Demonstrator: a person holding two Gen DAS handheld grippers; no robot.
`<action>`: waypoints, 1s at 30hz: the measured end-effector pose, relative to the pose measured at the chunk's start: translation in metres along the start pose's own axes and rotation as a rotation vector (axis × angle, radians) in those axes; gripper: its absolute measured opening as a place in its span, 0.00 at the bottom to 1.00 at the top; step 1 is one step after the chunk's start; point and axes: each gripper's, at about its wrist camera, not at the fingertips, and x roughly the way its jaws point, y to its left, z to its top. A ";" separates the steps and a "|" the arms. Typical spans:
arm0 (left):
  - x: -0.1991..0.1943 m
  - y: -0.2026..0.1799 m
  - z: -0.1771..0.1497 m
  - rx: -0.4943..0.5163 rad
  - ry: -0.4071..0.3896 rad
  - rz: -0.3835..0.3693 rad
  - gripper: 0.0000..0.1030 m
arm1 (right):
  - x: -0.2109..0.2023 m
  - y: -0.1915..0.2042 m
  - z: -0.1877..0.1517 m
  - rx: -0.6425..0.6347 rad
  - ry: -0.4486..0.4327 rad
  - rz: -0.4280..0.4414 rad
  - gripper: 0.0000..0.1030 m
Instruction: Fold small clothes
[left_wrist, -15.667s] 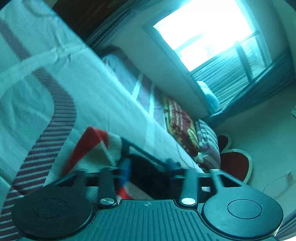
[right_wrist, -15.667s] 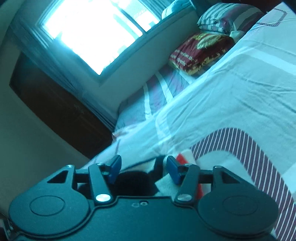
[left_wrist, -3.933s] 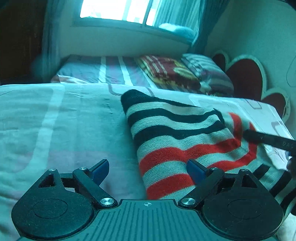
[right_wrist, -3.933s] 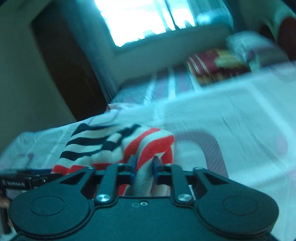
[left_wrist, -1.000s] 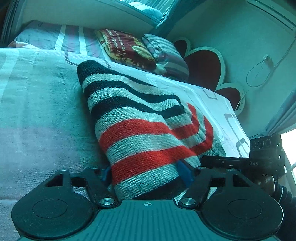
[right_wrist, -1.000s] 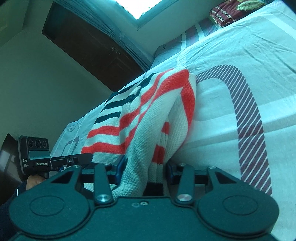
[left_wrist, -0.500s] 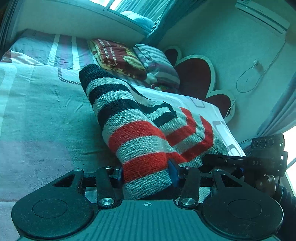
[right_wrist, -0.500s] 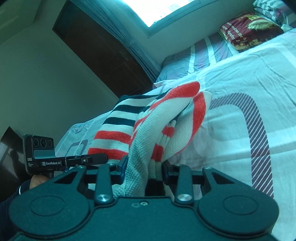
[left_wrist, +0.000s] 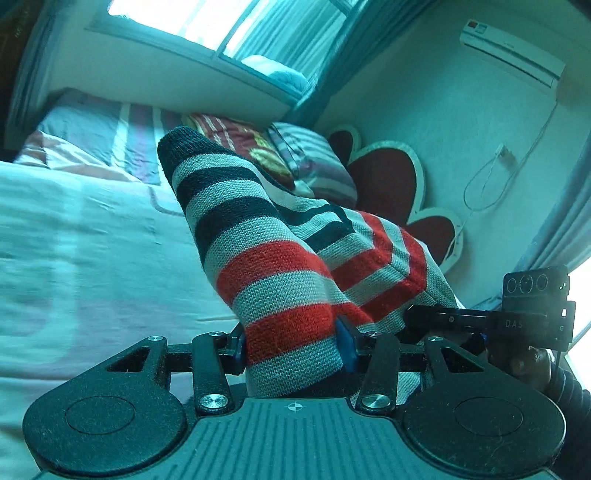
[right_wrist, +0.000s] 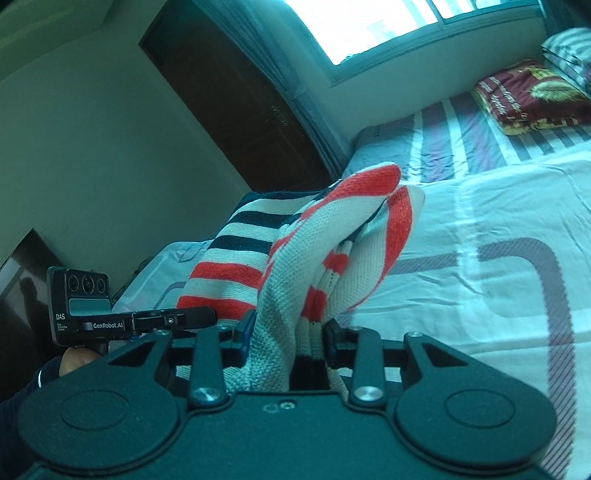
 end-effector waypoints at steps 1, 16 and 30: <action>-0.011 0.004 0.000 -0.001 -0.006 0.005 0.45 | 0.005 0.010 0.001 -0.013 0.005 0.008 0.33; -0.162 0.108 -0.021 -0.076 -0.054 0.180 0.45 | 0.129 0.129 -0.018 -0.113 0.114 0.125 0.33; -0.190 0.203 -0.076 -0.185 0.013 0.268 0.46 | 0.218 0.153 -0.075 -0.037 0.249 0.171 0.33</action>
